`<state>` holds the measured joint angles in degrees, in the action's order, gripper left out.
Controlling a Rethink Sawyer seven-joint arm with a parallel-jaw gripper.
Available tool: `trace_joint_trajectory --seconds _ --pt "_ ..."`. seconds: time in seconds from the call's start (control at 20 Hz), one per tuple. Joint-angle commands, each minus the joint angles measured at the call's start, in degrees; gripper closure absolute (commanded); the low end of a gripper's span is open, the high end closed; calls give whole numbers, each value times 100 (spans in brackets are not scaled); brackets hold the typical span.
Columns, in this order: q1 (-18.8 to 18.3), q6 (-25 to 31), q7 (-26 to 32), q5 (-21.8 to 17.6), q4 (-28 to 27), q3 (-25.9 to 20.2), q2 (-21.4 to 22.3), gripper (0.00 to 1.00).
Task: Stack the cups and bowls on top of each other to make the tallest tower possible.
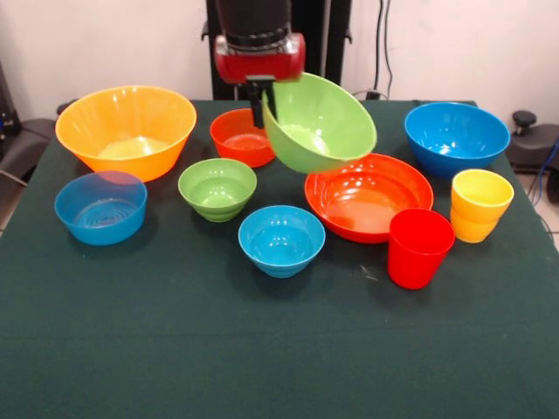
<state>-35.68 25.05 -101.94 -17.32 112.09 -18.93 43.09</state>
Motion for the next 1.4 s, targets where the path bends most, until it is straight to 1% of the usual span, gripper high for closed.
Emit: trace_joint_trajectory --seconds 0.05,0.5,0.85,1.05,1.25,1.4 --pt "389 -678 -473 -312 -328 8 -724 100" --pt "248 -526 -249 -210 -315 -46 -609 100" --pt "145 -220 -197 -24 -229 -200 -341 100" --pt "184 -131 -209 19 -298 -209 -306 100" --pt "321 -219 -342 16 -352 -128 -339 100" --pt "347 -207 -389 60 -332 -129 -296 100"
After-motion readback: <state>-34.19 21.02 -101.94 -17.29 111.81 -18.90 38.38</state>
